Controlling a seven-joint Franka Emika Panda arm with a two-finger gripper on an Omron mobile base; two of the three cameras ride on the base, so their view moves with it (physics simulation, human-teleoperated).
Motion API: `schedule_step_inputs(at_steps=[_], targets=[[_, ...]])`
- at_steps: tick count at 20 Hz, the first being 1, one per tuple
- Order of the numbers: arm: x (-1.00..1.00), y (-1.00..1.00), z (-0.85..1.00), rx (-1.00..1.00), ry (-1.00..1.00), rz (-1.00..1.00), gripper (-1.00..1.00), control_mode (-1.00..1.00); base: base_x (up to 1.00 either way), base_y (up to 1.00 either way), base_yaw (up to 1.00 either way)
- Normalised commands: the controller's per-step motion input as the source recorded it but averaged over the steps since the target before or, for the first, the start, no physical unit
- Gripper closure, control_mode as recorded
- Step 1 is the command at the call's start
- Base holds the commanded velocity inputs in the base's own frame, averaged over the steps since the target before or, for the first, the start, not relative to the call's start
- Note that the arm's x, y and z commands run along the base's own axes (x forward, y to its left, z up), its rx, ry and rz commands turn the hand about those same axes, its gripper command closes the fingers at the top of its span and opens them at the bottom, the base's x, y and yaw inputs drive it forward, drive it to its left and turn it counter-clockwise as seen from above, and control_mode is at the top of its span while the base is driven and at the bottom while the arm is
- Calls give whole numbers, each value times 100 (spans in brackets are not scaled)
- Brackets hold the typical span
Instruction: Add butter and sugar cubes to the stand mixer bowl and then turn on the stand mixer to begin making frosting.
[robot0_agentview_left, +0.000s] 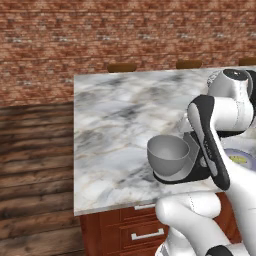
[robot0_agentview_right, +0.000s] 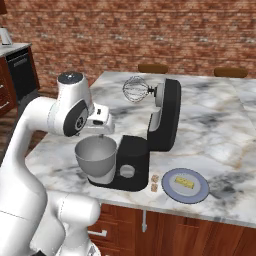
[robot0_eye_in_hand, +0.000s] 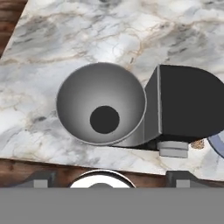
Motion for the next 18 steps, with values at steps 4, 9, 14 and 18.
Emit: schedule_step_inputs(at_steps=[4, 9, 14, 18], targets=[[-64, -75, -24, 0, -5, 14, -100, -100, 0, 0, 0], [-57, -88, -25, 0, -8, 23, -100, -100, 0, 0, 0], [-38, -91, -21, 0, -13, 34, -100, -100, 0, 0, 0], [-7, -76, -17, 0, -14, 44, -100, -100, 0, 0, 0]])
